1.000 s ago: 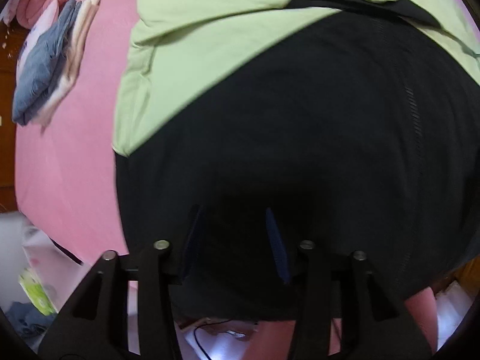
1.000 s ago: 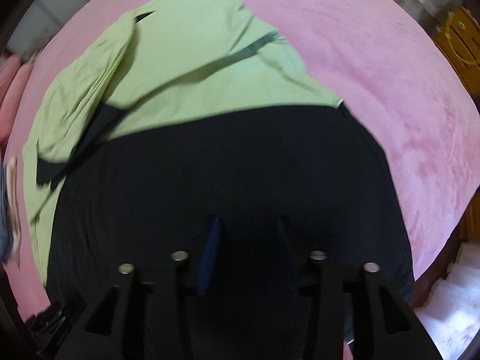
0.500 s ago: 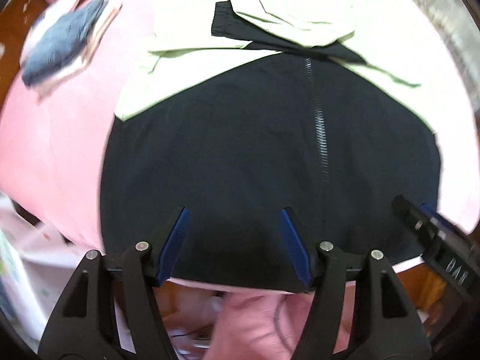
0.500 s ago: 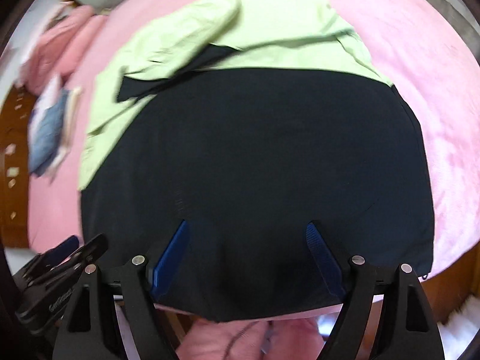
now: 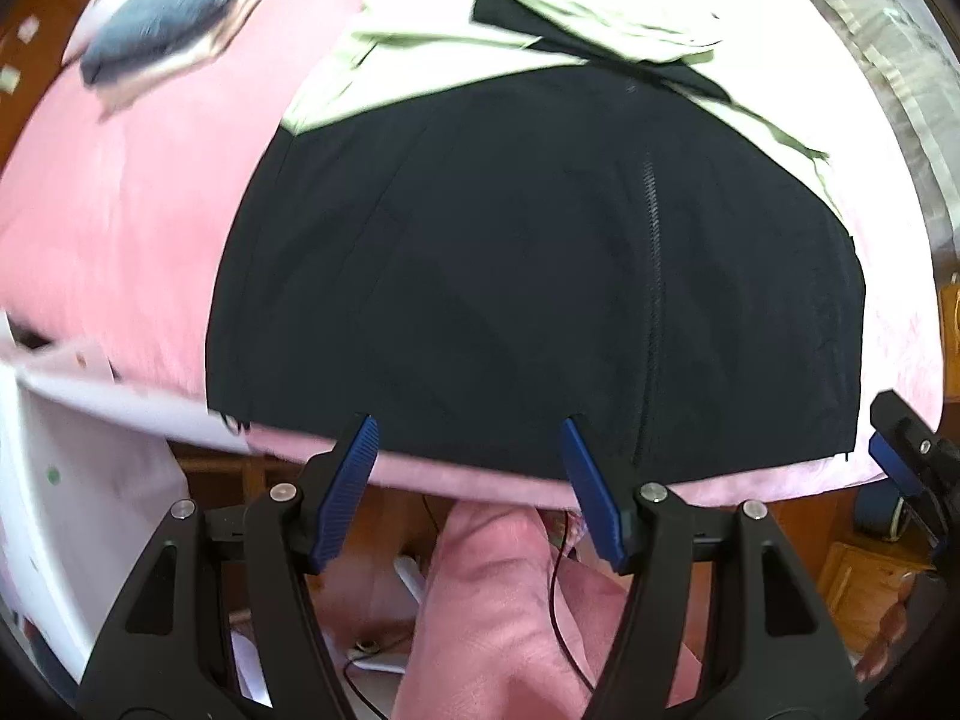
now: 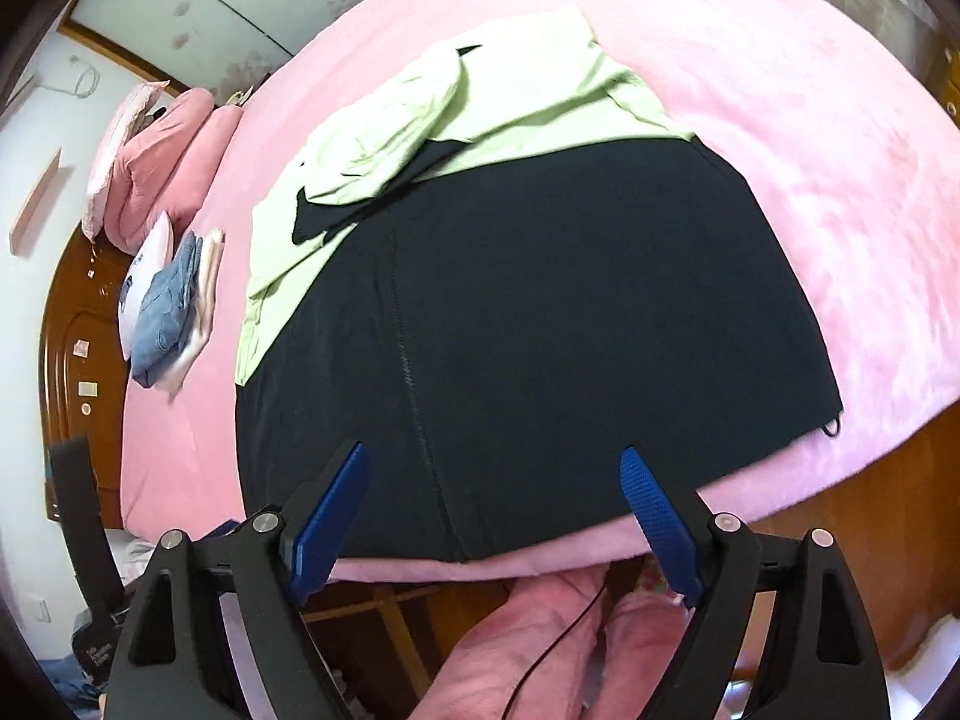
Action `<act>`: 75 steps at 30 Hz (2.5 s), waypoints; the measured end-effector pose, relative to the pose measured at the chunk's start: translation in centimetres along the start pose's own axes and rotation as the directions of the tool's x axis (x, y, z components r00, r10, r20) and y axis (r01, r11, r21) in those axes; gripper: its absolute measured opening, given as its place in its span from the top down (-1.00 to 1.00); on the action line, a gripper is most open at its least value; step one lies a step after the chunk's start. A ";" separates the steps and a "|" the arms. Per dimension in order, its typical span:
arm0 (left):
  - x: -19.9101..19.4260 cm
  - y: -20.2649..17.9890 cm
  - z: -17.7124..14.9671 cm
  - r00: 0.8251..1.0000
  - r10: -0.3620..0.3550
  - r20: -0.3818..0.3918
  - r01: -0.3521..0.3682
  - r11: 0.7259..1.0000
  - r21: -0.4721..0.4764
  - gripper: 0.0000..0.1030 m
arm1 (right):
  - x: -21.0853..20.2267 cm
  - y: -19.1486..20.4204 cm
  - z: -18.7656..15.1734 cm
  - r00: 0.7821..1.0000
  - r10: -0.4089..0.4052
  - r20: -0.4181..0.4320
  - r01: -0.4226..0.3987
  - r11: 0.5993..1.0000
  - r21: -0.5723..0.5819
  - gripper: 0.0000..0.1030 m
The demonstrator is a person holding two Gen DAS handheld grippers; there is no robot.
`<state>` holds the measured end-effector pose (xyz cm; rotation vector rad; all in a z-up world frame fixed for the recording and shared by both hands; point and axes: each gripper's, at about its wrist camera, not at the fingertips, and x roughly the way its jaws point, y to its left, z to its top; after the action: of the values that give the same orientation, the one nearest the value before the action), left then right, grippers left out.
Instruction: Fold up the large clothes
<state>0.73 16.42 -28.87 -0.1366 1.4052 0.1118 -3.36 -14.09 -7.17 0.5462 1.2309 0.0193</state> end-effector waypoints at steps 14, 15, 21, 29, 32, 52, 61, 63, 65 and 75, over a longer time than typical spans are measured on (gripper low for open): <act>5.2 10.1 -3.4 0.986 0.097 -0.139 -0.125 0.970 -0.208 -0.26 | 2.1 -11.7 -0.7 0.993 -0.114 0.028 0.115 0.993 -0.037 -0.68; 5.3 10.7 -3.8 0.984 0.112 -0.137 -0.141 0.965 -0.221 -0.26 | 2.4 -12.9 -0.5 0.993 -0.115 0.020 0.116 0.993 -0.025 -0.68; 6.1 12.5 -5.6 0.981 0.141 -0.130 -0.172 0.948 -0.268 -0.26 | 4.3 -18.8 0.8 0.990 -0.137 -0.016 0.138 0.986 0.092 -0.68; 7.5 15.5 -7.5 0.995 0.067 -0.078 -0.095 0.880 -0.465 -0.27 | 7.4 -22.3 2.7 0.967 -0.246 -0.069 0.253 0.961 0.113 -0.68; 8.2 16.5 -8.0 0.998 0.046 -0.051 -0.066 0.846 -0.529 -0.27 | 8.3 -22.4 3.1 0.961 -0.264 -0.088 0.272 0.958 0.095 -0.68; 10.4 22.3 -6.6 0.978 -0.196 0.075 0.202 0.780 -0.592 -0.27 | 10.3 -19.5 6.0 0.946 -0.294 -0.139 0.300 0.954 0.020 0.09; 9.2 22.3 -5.0 0.961 -0.270 0.052 0.262 0.838 -0.479 -0.27 | 10.7 -19.0 5.5 0.934 -0.319 -0.159 0.329 0.944 0.041 0.09; 9.0 22.2 -4.6 0.952 -0.303 0.054 0.293 0.840 -0.458 -0.27 | 10.7 -19.0 5.5 0.931 -0.325 -0.165 0.337 0.940 0.050 0.09; 8.6 22.7 -3.7 0.935 -0.349 0.064 0.339 0.823 -0.455 -0.27 | 11.4 -18.2 5.7 0.928 -0.330 -0.175 0.343 0.938 0.052 0.09; 10.2 23.0 -0.3 0.907 -0.421 -0.016 0.372 0.819 -0.437 -0.32 | 12.9 -18.2 7.5 0.912 -0.341 -0.227 0.365 0.928 0.076 0.09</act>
<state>-1.58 38.99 -39.63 -0.8119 1.4181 0.0614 2.89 -28.91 -24.33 0.4220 1.5318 -0.3117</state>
